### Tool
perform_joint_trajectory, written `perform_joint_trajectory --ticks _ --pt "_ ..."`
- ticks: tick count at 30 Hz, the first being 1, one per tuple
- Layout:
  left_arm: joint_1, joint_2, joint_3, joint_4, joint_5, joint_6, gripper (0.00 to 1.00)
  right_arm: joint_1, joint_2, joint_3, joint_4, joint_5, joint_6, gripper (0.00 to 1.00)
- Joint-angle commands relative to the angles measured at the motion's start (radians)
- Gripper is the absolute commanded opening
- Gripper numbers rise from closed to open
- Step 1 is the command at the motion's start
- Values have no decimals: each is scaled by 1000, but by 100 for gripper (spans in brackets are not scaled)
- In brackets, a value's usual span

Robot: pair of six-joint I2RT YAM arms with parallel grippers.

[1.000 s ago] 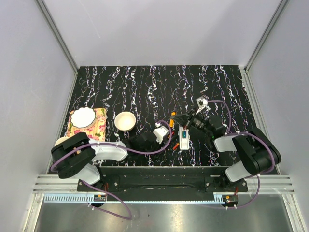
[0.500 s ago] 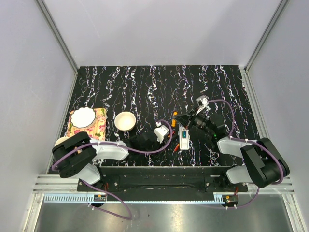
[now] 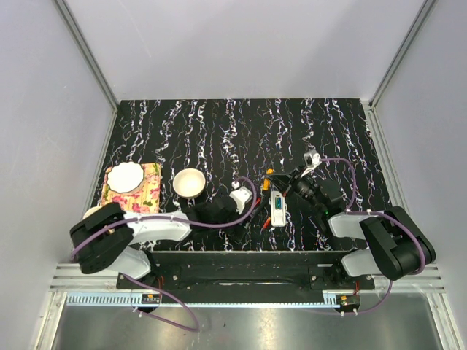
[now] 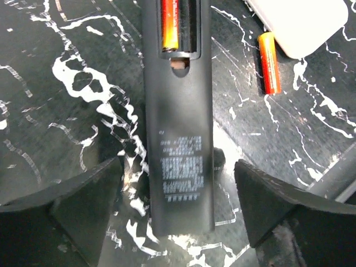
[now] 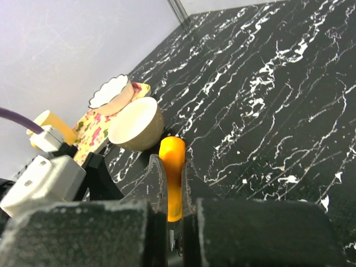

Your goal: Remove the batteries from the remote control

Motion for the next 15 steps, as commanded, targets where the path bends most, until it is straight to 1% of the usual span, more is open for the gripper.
perform_joint_trajectory --ticks 1,2,3,5,6,7,8,10,11,12,14,15 --pt "20 -167 55 -90 -40 -58 92 -4 -3 23 136 -11 53 0" --pt "36 -228 76 -94 -36 -58 96 -4 -8 23 138 -20 56 0" --pt "45 -257 85 -90 -14 -52 97 -4 -15 23 141 -23 62 0" --pt "85 -325 99 -76 16 -50 99 -4 -22 24 135 -28 64 0" --pt "105 -340 99 -58 68 -56 99 -4 -31 24 130 -29 66 0" --pt "128 -360 101 -54 90 -64 99 -4 -34 23 130 -29 66 0" --pt "158 -365 110 -57 102 -67 99 -2 -40 20 127 -26 66 0" --pt "169 -357 124 -87 108 -45 96 -2 -54 14 121 -16 70 0" --pt "172 -351 128 -82 143 -32 95 -4 -58 7 122 -8 75 0" --pt "174 -348 125 -41 218 -4 94 -4 -65 6 130 -8 82 0" --pt "188 -333 118 13 288 1 94 -2 -69 1 165 -28 98 0" --pt "197 -327 118 56 352 -1 93 -4 -68 3 184 -44 111 0"
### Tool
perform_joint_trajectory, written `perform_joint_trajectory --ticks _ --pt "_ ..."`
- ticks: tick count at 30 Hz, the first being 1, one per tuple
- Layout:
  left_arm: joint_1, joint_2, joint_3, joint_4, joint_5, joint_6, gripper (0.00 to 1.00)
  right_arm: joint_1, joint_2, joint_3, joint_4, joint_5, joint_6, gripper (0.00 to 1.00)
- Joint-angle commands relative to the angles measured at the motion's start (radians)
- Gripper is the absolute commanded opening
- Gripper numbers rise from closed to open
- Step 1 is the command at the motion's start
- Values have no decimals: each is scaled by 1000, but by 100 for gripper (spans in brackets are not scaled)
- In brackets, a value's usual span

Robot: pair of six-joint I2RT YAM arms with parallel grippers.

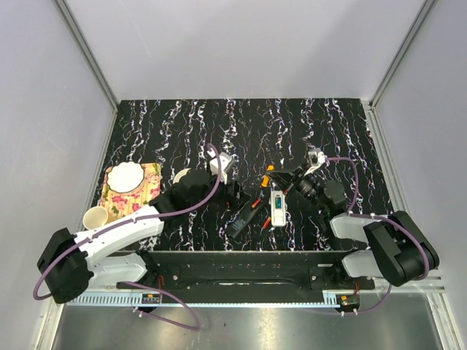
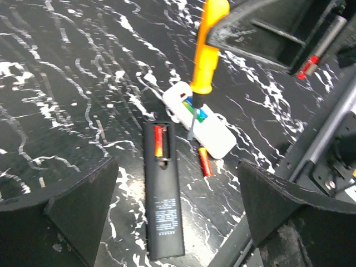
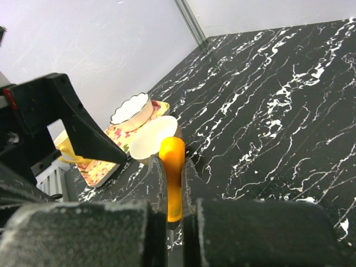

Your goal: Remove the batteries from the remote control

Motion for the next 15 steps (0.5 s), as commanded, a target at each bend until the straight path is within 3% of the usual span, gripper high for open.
perform_joint_trajectory --ticks 1,7,13,15 --pt "25 38 8 138 238 23 92 -4 -31 4 131 -45 52 0" --pt "70 90 2 331 416 -23 91 -4 -59 35 161 -119 150 0" --pt "74 178 74 293 426 -11 83 -4 -102 19 146 -104 155 0" --pt "91 179 59 276 416 -14 82 -4 -146 7 73 -73 113 0"
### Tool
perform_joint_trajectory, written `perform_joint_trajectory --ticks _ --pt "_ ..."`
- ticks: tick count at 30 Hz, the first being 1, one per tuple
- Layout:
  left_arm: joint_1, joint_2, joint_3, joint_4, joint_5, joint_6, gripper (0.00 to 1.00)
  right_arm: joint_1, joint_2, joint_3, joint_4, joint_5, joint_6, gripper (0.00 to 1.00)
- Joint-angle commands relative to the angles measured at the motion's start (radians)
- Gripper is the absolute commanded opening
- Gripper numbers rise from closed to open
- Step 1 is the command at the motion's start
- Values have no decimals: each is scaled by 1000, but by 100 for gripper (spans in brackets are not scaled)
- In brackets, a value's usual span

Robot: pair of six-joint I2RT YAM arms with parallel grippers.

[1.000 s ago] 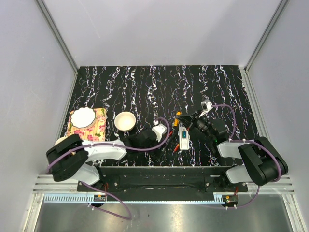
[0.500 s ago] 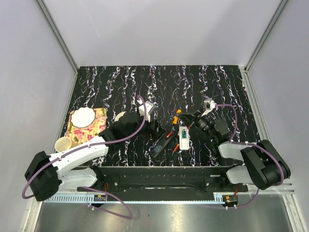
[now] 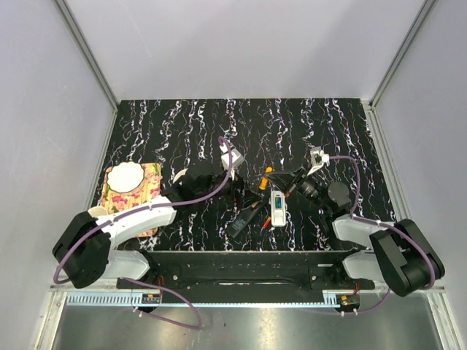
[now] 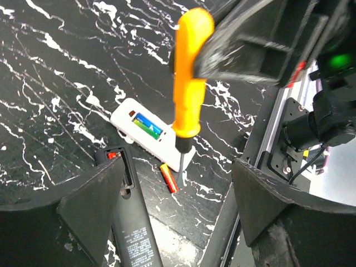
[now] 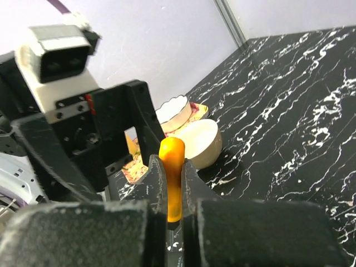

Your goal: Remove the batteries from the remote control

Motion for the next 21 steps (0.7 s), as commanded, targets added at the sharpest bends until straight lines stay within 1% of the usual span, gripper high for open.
perform_joint_trajectory --ticks 1,2,3,6,7,9,10,11,13,14,16,17,21 --pt "28 5 25 20 23 2 80 -2 -91 3 9 41 -46 0" --pt "34 0 25 -17 0 9 79 -4 -114 2 -90 74 -67 0" --pt "34 -1 26 -95 -54 37 77 -4 -159 0 -139 90 -112 0" --pt "34 12 20 -224 -137 58 74 -4 -247 -1 -286 140 -201 0" --pt "34 29 13 -240 -160 49 67 -4 -266 -1 -308 149 -221 0" --pt "33 44 -38 -220 -184 17 60 -4 -305 2 -365 163 -265 0" --pt "34 64 -53 -215 -186 9 53 -4 -312 5 -385 165 -276 0" --pt "34 78 -79 -205 -188 0 48 -4 -319 15 -414 163 -285 0" --pt "34 116 -99 -197 -201 -26 34 -4 -324 23 -428 163 -301 0" --pt "34 129 -113 -198 -213 -37 25 -2 -324 26 -428 162 -301 0" --pt "34 162 -127 -191 -214 -54 20 -4 -319 26 -425 162 -302 0" --pt "34 172 -141 -182 -204 -58 15 -4 -318 25 -425 162 -302 0" --pt "34 195 -176 -186 -172 -80 10 -4 -319 23 -425 157 -301 0"
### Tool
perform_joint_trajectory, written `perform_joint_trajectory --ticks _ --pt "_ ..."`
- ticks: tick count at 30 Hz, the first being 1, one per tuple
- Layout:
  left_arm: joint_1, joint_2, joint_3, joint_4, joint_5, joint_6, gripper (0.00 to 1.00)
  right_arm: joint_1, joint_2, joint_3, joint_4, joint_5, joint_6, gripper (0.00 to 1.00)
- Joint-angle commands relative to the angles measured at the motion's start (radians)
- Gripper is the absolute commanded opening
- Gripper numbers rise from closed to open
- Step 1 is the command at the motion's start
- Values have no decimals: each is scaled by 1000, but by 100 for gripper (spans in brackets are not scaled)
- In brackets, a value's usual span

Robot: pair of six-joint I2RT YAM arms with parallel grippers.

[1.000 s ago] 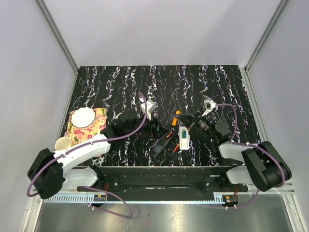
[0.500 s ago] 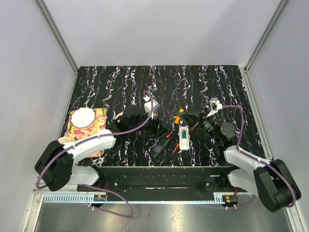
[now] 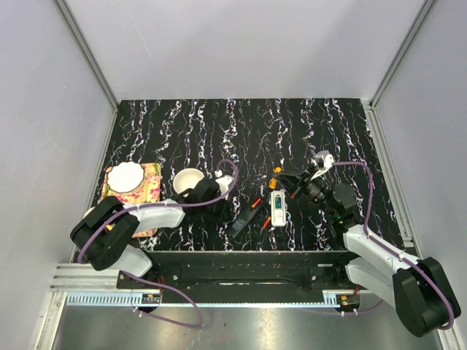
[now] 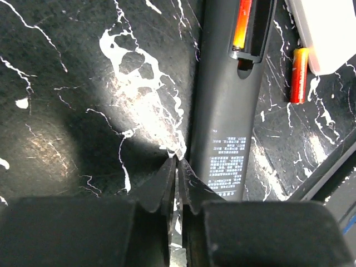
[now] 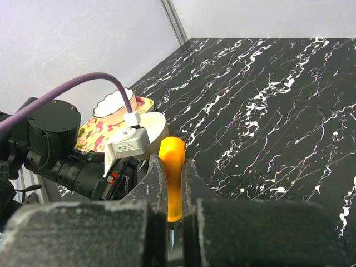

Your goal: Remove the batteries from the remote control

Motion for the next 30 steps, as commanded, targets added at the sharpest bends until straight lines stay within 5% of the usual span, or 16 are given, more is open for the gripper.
perform_joint_trajectory --ticks 1,13,30 --pt "0 7 -37 23 3 -39 9 -4 -6 25 6 21 -27 0" --pt "-150 -76 -94 45 6 -130 3 -2 24 14 27 25 -30 0" --pt "-159 30 22 100 71 -78 5 -4 78 2 82 27 -16 0"
